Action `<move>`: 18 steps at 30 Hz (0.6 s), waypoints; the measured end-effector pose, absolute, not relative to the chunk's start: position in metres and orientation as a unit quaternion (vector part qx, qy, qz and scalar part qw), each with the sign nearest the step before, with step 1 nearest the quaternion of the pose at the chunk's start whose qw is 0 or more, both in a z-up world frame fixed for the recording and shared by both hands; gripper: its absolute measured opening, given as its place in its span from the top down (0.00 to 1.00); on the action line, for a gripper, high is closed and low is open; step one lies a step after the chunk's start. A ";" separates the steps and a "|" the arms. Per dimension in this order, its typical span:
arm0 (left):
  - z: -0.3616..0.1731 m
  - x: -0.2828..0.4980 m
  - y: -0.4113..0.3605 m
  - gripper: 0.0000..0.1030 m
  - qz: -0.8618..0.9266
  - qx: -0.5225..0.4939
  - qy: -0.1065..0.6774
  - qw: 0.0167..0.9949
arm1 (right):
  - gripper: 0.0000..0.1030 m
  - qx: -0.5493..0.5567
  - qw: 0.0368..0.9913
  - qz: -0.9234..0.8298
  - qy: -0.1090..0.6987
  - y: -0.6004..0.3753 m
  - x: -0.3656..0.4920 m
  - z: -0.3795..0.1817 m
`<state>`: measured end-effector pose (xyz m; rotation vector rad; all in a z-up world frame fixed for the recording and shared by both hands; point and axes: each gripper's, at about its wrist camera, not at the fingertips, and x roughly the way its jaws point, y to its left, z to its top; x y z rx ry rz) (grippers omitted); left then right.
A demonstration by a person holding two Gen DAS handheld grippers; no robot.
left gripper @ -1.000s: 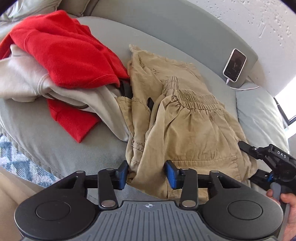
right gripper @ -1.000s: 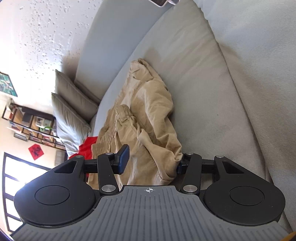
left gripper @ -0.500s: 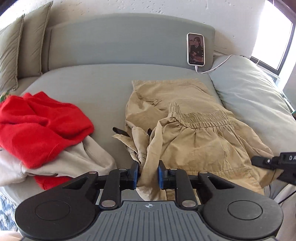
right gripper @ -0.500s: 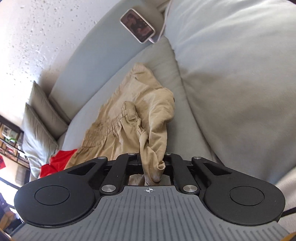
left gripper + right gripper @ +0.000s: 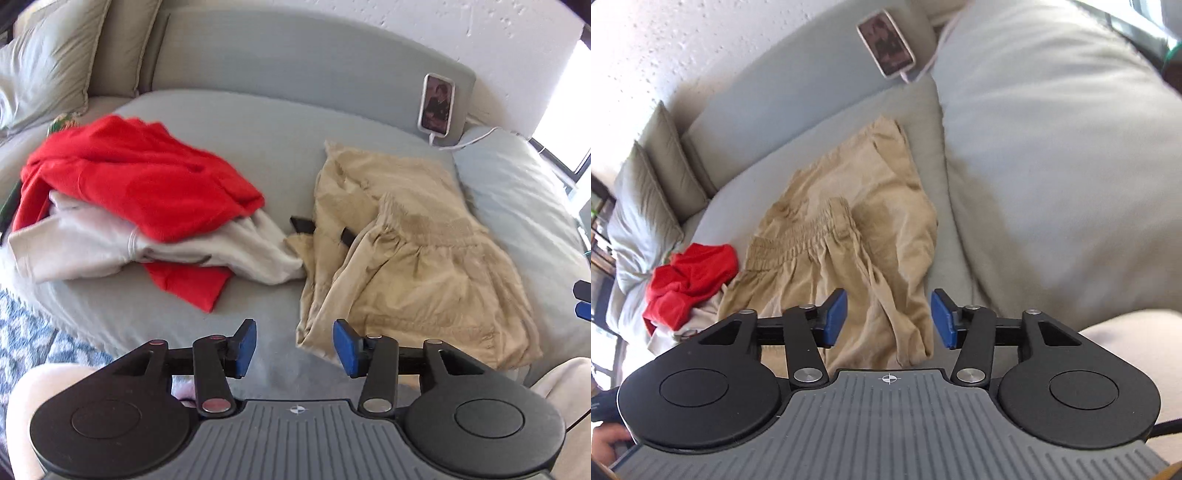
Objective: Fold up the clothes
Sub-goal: 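Grasp the elastic waistband with the left tool while the right tool grasps beside it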
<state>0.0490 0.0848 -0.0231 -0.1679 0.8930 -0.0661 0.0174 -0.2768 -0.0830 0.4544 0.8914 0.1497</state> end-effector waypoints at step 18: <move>-0.091 0.196 0.031 0.89 -0.082 -0.018 0.444 0.892 | 0.89 -0.024 0.894 0.176 0.411 -0.178 0.142 -0.127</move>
